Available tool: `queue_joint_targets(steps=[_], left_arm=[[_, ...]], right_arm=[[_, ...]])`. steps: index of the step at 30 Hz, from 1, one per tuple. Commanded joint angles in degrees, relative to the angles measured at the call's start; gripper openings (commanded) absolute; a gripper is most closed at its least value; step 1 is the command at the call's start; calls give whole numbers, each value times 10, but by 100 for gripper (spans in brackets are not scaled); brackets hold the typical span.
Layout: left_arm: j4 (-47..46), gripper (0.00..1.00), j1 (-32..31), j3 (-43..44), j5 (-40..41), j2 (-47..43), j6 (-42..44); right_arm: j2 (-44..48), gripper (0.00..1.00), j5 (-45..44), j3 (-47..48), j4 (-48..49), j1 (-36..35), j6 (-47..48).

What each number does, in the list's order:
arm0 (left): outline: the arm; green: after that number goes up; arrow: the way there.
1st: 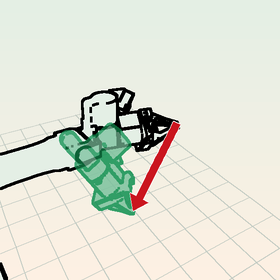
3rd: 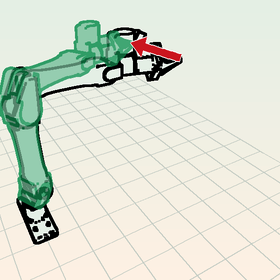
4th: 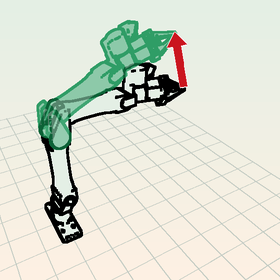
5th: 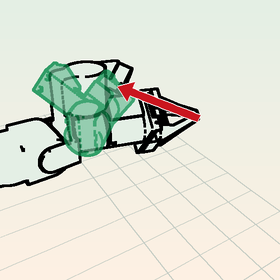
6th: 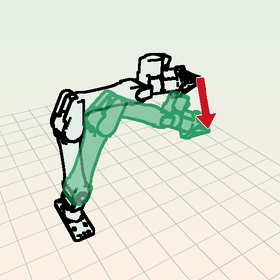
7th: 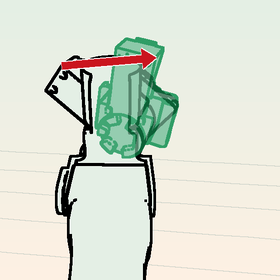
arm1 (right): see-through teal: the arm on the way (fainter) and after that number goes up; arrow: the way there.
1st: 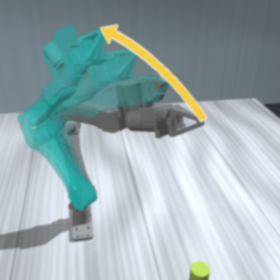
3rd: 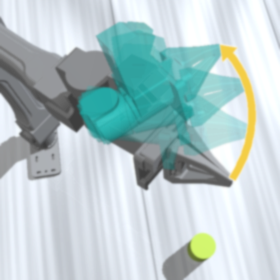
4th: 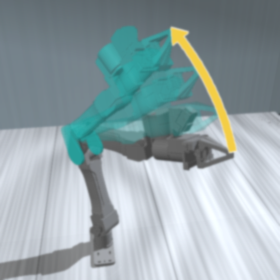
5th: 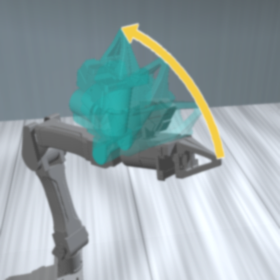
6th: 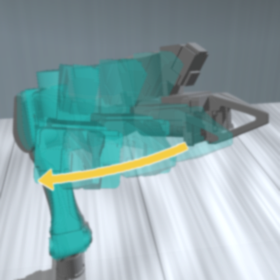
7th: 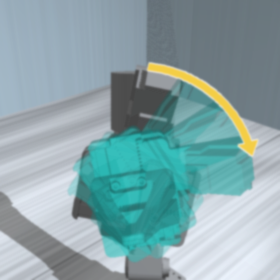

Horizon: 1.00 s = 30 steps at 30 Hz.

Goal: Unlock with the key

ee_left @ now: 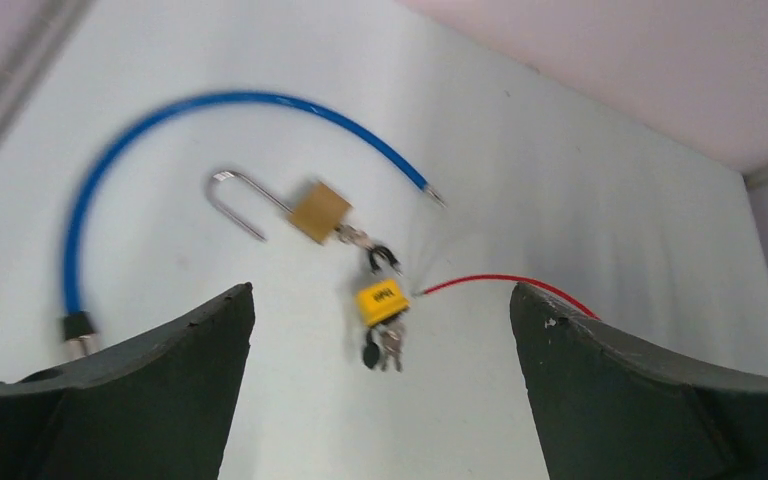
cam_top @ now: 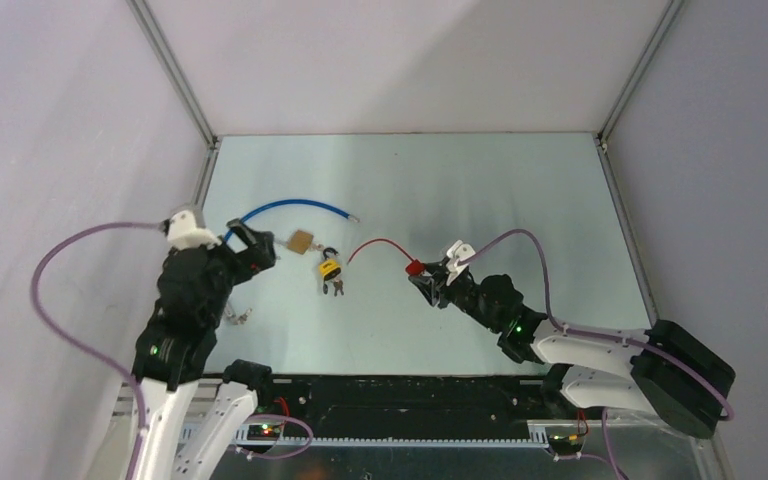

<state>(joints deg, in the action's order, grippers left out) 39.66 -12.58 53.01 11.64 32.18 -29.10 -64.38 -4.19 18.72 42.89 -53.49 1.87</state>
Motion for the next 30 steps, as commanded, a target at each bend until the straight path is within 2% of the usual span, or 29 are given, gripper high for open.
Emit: queue_joint_targets(steps=[1,6,9,11,14,16,19,21,24,26,30], left_arm=[[26,100,4,-7,121,-63,74],[26,100,4,-39,139,-121,74],[25,100,4,-47,143,-144,78],[25,100,4,-46,144,-160,82],[28,100,4,-43,138,-186,89],[30,100,4,-40,138,-201,92],[33,100,3,-36,140,-224,97],[33,100,4,-34,143,-233,98],[37,100,4,-28,145,-244,95],[37,100,4,-24,146,-254,93],[38,100,4,-19,149,-280,96]], right_arm=[[-46,0,-14,21,92,32,-51],[-150,0,-20,50,111,32,-77],[-194,8,-42,53,124,24,-107],[-217,16,-60,53,126,21,-131],[-230,42,-80,53,117,18,-156],[-220,55,-98,57,94,18,-166],[-184,78,-136,66,26,18,-174],[-147,89,-162,68,-23,19,-174],[-76,96,-192,70,-96,24,-173],[-4,97,-220,74,-194,33,-173],[181,99,-290,102,-367,73,-175]])
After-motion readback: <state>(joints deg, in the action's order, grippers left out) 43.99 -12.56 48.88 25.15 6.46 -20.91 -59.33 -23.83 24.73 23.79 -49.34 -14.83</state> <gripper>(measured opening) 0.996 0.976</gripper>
